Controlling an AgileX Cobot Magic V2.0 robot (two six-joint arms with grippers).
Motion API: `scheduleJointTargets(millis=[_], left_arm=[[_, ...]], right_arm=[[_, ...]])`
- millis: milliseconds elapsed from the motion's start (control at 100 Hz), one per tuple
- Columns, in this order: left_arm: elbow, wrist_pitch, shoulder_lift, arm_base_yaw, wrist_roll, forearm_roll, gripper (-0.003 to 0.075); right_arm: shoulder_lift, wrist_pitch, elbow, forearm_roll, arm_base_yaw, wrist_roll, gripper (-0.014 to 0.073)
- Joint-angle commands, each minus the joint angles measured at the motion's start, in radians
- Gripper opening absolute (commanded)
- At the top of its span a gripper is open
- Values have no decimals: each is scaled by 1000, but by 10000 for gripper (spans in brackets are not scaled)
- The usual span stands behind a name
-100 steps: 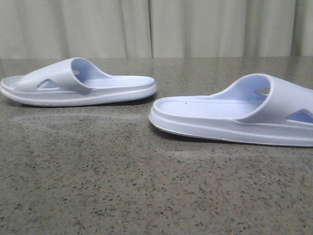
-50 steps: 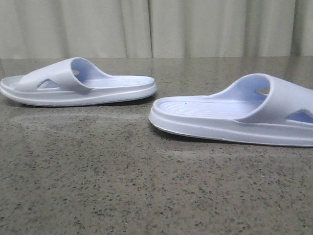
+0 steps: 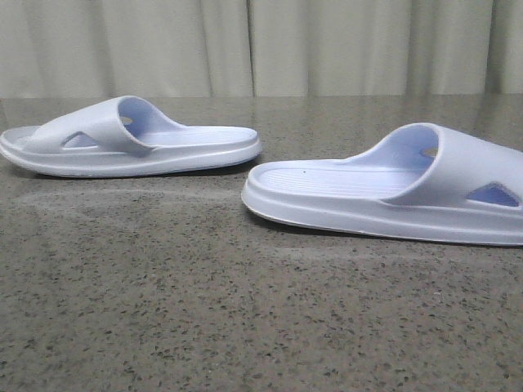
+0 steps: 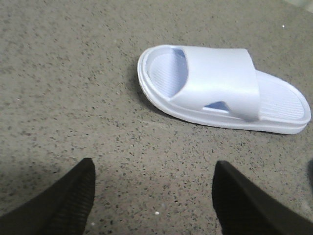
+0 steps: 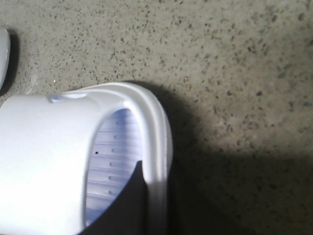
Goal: Insert blue slippers together front up
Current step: 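Lower grippers and grasp each slipper's heel rim, left and right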
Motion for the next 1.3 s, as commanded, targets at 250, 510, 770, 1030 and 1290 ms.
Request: scheduleJointTargets(millis=[250,510,770,1030,1290], left_arm=[[-136,26,333,23,399,-522,431],[-243,143,559,131,523,-693,430],[-325,264,736,142,614,-790,378],[-370,281,810,133,619,-792,330],[-375,307,818,131,641,-810,17]], right_arm=[[-12,17,-21,18,-2,-27,-101],[-12,20,-21,20,0,-27,-101],[-12,16,-21,20,0,-27,-101],[-12,8,-21,20,0,-27,-101],[-12,9,-21,20,0,-27,-101]])
